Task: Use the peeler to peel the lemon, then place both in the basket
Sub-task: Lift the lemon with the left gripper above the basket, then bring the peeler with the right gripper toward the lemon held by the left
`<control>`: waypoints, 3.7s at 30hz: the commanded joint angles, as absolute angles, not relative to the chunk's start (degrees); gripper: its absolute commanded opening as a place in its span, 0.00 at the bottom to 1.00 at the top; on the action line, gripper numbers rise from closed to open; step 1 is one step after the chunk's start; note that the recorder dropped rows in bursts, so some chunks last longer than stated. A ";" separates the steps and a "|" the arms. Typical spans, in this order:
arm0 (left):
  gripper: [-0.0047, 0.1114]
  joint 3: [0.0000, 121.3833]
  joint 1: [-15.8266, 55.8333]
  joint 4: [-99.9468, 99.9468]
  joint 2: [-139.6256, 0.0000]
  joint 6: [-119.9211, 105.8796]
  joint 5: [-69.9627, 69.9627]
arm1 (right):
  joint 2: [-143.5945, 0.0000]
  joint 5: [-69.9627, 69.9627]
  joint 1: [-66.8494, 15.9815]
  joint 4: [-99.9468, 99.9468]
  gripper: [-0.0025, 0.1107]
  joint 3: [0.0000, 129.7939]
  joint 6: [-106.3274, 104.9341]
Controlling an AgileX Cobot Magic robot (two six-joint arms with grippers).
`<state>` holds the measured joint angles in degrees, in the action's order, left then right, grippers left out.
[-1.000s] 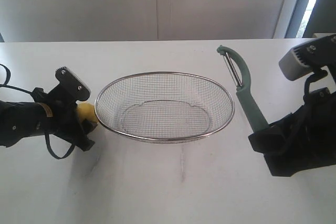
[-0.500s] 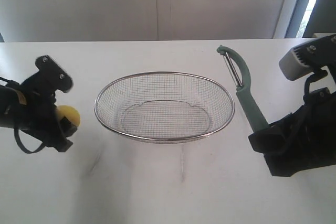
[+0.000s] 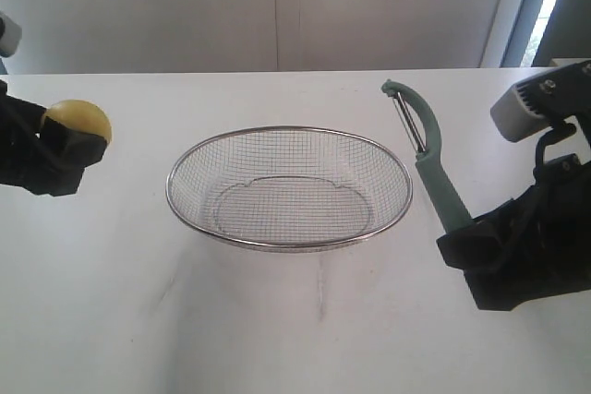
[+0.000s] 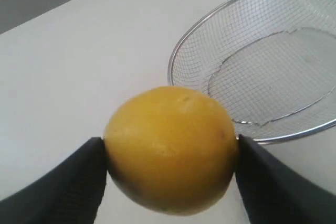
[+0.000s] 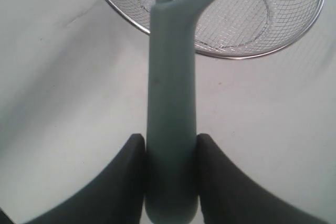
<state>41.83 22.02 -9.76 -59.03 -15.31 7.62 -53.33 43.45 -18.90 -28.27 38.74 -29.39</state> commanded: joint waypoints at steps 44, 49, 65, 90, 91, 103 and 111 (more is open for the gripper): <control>0.04 41.72 40.85 -14.54 -56.03 -15.41 5.68 | -61.60 23.36 -18.91 -28.67 0.02 38.88 -25.65; 0.04 41.72 40.85 -14.54 -56.03 -15.41 5.44 | -67.61 22.68 -18.91 -31.05 0.02 39.11 -25.65; 0.04 41.72 40.85 -14.54 -56.03 -15.41 5.21 | -71.37 25.57 -25.32 -46.89 0.02 40.20 -49.77; 0.04 41.72 40.85 -14.54 -56.03 -15.18 4.43 | -84.83 44.00 -25.80 -80.77 0.02 41.31 -74.80; 0.04 41.72 40.85 -14.54 -56.03 -15.18 4.43 | -86.43 46.54 -25.80 -81.00 0.02 42.27 -74.80; 0.04 41.72 40.85 -14.54 -56.79 -15.08 1.60 | -91.73 53.08 -25.80 -83.79 0.02 44.69 -74.80; 0.04 41.72 43.57 -14.54 -59.52 -22.88 0.96 | -91.73 52.49 -25.80 -83.91 0.02 44.69 -74.94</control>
<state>41.83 43.30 -13.88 -59.70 -19.68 2.17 -91.66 52.13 -25.67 -83.35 44.42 -74.09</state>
